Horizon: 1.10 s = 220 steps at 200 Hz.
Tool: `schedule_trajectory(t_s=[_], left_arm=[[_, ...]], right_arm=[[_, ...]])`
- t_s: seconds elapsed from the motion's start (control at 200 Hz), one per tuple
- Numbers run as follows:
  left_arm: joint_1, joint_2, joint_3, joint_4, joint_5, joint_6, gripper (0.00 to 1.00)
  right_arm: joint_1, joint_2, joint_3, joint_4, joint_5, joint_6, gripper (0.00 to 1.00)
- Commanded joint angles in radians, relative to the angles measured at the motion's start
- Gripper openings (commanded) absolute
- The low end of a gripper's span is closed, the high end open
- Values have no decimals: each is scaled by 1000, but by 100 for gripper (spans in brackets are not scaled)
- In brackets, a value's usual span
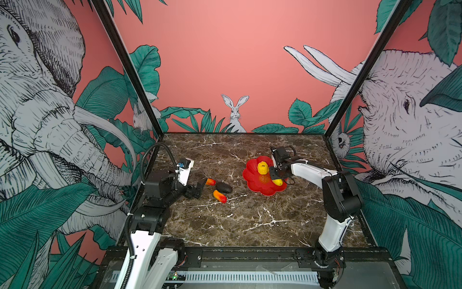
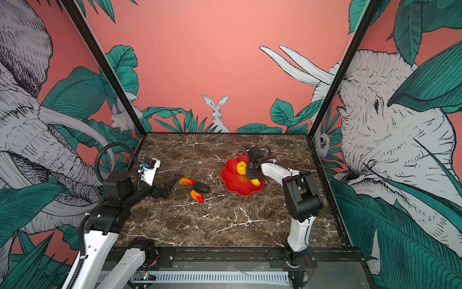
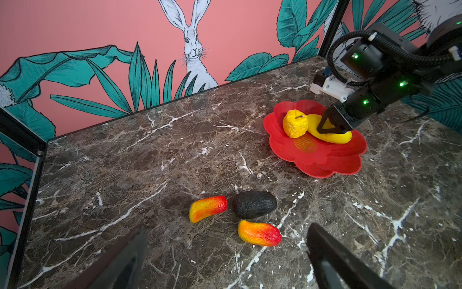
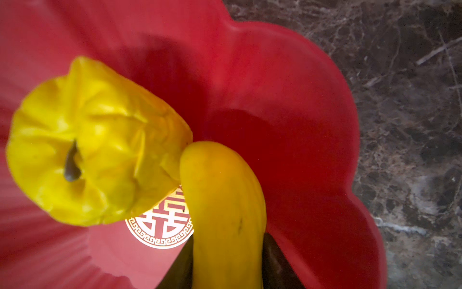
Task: Place and organize the fake fruits in the fruit bowl
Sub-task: 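Move the right gripper to the dark avocado and grasp it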
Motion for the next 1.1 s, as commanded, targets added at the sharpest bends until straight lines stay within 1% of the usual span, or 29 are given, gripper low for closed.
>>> schedule_trajectory(t_s=[0.0, 0.165, 0.32, 0.42, 0.475, 0.505, 0.645, 0.825, 0.966, 1.096], left_arm=[[0, -9, -9, 2, 6, 17, 100], [0, -9, -9, 2, 3, 17, 100], [-1, -7, -9, 3, 2, 17, 100], [-1, -5, -9, 3, 1, 17, 100], [-1, -4, -7, 3, 1, 17, 100], [-1, -2, -7, 2, 1, 17, 100], [-1, 2, -5, 2, -1, 18, 100], [0, 4, -5, 4, 1, 17, 100], [-1, 4, -6, 3, -1, 16, 100], [0, 1, -6, 2, -2, 17, 100]], right_arm=[[-5, 12, 29, 10, 7, 7, 48], [-4, -22, 34, -16, 23, -6, 61], [-2, -120, 43, -64, 47, -35, 74], [26, -191, 50, -98, 43, -74, 88], [62, -219, 65, -112, 40, -102, 93], [88, -229, 86, -117, 32, -123, 99], [233, -226, 130, -106, -13, -204, 99], [381, -94, 227, -49, -86, -274, 99], [463, 55, 362, -48, -119, -268, 99], [493, 193, 458, -32, -164, -229, 99]])
